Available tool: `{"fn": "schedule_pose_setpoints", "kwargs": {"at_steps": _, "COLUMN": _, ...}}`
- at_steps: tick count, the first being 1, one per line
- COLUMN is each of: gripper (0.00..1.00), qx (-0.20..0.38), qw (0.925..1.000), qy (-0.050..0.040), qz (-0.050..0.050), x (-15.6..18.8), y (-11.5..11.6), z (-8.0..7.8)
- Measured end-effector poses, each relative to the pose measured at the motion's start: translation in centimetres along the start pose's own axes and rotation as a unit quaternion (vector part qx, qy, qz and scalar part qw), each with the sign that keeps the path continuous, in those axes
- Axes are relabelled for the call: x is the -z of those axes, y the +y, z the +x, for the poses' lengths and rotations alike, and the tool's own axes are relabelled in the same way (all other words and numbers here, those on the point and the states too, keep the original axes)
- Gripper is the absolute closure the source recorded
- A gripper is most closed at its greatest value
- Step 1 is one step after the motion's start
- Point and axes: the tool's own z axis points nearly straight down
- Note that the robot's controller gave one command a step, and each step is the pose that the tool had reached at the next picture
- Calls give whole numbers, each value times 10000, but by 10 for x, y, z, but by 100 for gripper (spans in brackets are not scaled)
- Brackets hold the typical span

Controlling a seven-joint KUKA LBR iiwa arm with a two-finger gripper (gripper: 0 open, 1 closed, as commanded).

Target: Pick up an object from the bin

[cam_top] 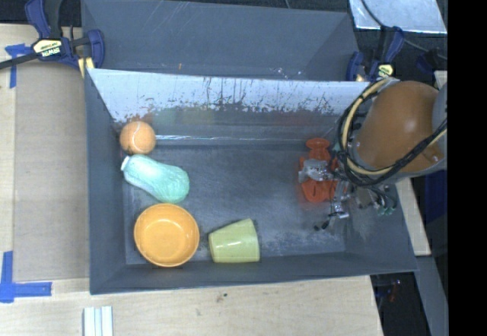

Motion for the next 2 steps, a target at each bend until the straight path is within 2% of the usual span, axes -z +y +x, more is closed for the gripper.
{"fn": "schedule_pose_setpoints", "kwargs": {"at_steps": 1, "gripper": 0, "qx": -813, "qw": 9966, "qy": 89, "qz": -2, "x": -29, "y": 6, "z": 33}}
{"fn": "schedule_pose_setpoints", "kwargs": {"at_steps": 2, "gripper": 0, "qx": -227, "qw": 9997, "qy": -7, "qz": 15, "x": -15, "y": -10, "z": 2}}
